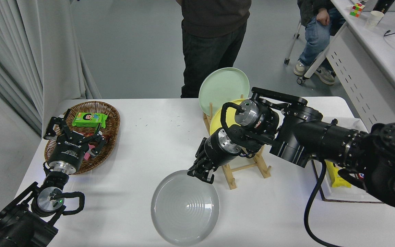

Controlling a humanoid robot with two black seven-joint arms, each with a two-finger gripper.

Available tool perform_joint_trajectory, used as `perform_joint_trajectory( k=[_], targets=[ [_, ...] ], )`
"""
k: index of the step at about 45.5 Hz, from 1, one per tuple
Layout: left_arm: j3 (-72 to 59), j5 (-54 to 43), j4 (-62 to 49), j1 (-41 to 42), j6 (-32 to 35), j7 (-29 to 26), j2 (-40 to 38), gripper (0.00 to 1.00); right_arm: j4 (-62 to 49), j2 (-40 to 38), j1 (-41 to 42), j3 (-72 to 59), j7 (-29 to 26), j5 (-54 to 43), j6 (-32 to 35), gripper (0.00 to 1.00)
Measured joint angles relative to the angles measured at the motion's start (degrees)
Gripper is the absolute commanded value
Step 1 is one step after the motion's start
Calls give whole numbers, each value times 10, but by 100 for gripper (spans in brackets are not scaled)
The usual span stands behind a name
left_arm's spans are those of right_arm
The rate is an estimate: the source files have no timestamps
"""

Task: Place the plate on the table

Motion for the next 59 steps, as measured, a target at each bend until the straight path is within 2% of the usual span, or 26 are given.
perform_joint_trajectory(
  k=[40,59],
  targets=[
    [0,0,0,0,0,0,0,98,-53,0,-50,6,-2,-30,55,0],
    [0,0,0,0,0,0,0,98,-61,0,-51,16,-16,-26,16,0]
  ],
)
